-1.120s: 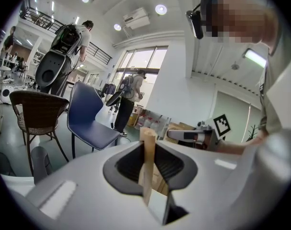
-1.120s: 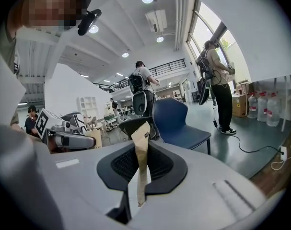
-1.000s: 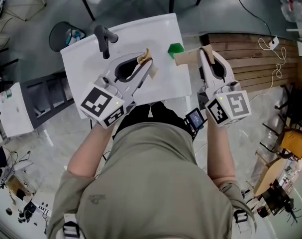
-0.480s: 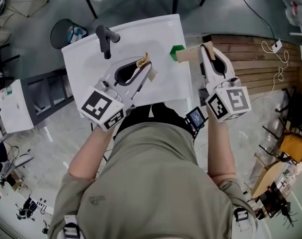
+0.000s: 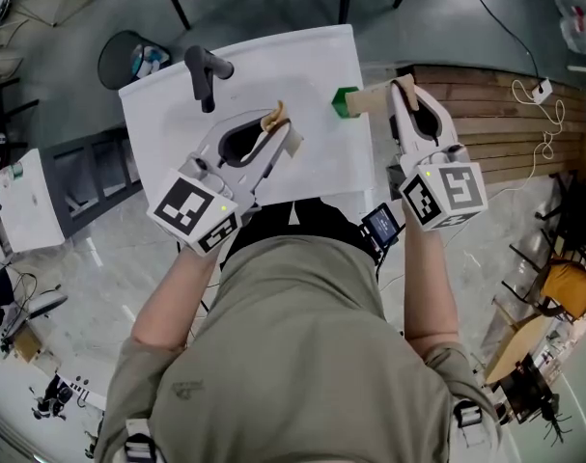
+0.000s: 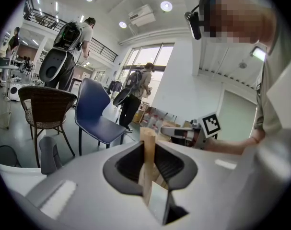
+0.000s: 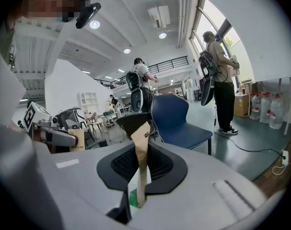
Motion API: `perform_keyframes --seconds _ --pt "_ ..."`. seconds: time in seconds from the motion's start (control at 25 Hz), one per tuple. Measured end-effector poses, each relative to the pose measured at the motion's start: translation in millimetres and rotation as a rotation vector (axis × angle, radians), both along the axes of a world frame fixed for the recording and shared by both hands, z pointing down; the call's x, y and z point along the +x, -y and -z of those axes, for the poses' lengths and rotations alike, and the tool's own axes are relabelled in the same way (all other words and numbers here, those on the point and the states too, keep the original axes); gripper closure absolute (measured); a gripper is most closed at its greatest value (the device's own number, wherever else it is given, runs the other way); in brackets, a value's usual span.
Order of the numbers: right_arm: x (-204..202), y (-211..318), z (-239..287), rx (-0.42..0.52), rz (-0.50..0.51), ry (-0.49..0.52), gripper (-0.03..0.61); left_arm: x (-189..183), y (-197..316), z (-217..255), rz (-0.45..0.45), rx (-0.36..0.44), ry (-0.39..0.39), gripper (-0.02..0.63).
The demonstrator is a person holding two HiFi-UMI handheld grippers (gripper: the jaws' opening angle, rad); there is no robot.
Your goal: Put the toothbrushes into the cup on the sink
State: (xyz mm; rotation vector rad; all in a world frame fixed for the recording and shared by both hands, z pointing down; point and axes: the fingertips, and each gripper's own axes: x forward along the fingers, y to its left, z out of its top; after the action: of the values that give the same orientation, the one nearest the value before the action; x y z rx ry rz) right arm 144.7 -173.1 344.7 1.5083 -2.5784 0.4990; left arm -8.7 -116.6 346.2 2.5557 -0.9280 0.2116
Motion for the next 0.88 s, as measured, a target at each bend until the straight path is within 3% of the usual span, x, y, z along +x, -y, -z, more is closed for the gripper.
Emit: perform_keyframes --seconds 0.88 --pt "-13 10 -53 -0.039 0.027 -0.088 0.551 -3 -2 -20 0.006 -0.043 0.013 0.554"
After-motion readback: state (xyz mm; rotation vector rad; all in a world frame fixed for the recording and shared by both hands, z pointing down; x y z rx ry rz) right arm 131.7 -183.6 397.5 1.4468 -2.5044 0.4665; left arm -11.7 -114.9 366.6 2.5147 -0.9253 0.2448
